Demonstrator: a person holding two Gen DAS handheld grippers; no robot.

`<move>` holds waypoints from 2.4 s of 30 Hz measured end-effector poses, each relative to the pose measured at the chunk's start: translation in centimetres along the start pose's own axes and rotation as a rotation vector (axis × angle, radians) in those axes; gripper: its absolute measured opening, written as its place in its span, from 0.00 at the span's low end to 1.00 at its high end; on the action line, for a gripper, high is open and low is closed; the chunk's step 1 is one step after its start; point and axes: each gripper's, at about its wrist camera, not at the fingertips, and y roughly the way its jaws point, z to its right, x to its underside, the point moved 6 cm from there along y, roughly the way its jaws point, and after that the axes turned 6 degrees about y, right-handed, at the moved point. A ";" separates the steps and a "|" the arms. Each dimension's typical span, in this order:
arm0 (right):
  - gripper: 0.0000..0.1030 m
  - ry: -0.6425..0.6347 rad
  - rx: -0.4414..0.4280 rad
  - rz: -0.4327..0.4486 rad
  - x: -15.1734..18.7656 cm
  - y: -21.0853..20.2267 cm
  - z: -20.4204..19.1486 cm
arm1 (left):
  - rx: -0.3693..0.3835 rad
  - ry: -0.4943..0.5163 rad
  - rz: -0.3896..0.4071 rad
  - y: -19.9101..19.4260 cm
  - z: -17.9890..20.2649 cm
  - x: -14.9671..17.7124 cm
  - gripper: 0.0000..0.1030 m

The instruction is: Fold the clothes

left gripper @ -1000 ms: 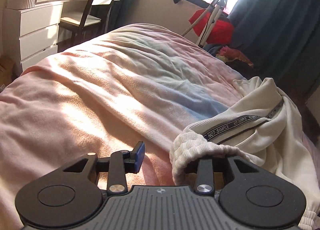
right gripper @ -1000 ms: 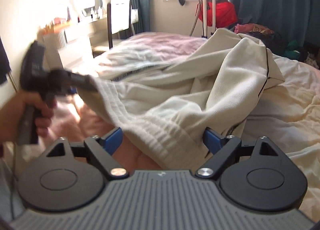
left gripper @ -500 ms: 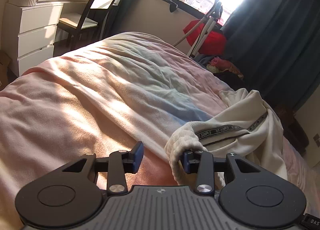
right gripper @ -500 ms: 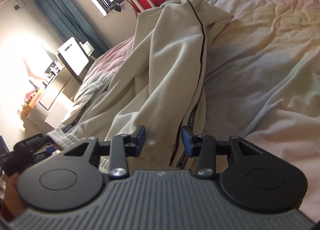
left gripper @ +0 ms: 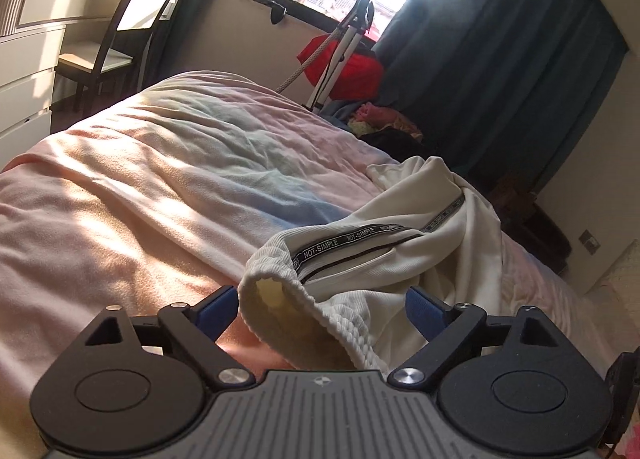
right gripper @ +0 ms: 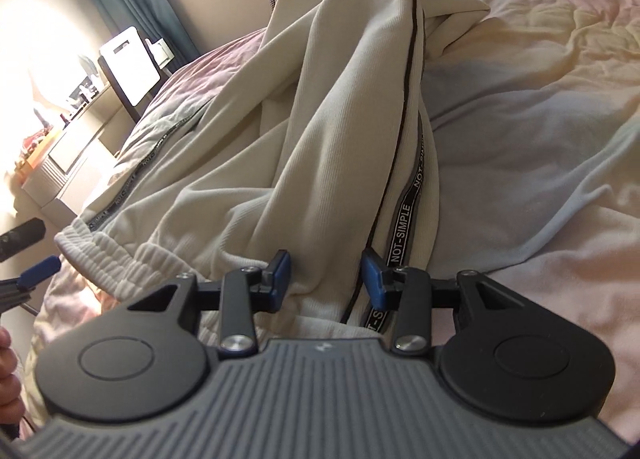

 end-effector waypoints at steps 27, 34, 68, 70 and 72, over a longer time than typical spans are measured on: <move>0.81 0.316 -0.299 -0.042 0.2 -0.7 1.0 | -0.046 -0.029 0.221 0.7 -1.9 -2.6 0.18; 0.68 0.210 -0.164 -0.053 2.0 0.7 -0.1 | -0.048 -0.004 0.232 0.8 -1.8 -3.8 0.18; 0.33 0.086 -0.586 -0.091 4.2 24.7 -37.5 | -0.573 0.136 0.000 26.3 -29.7 -29.8 0.21; 0.37 0.042 -0.568 -0.103 4.2 24.0 -37.9 | -0.583 0.172 0.019 25.3 -29.1 -29.8 0.30; 0.44 0.017 -0.573 -0.128 4.1 23.2 -38.0 | -0.620 0.206 0.034 23.9 -28.3 -30.1 0.41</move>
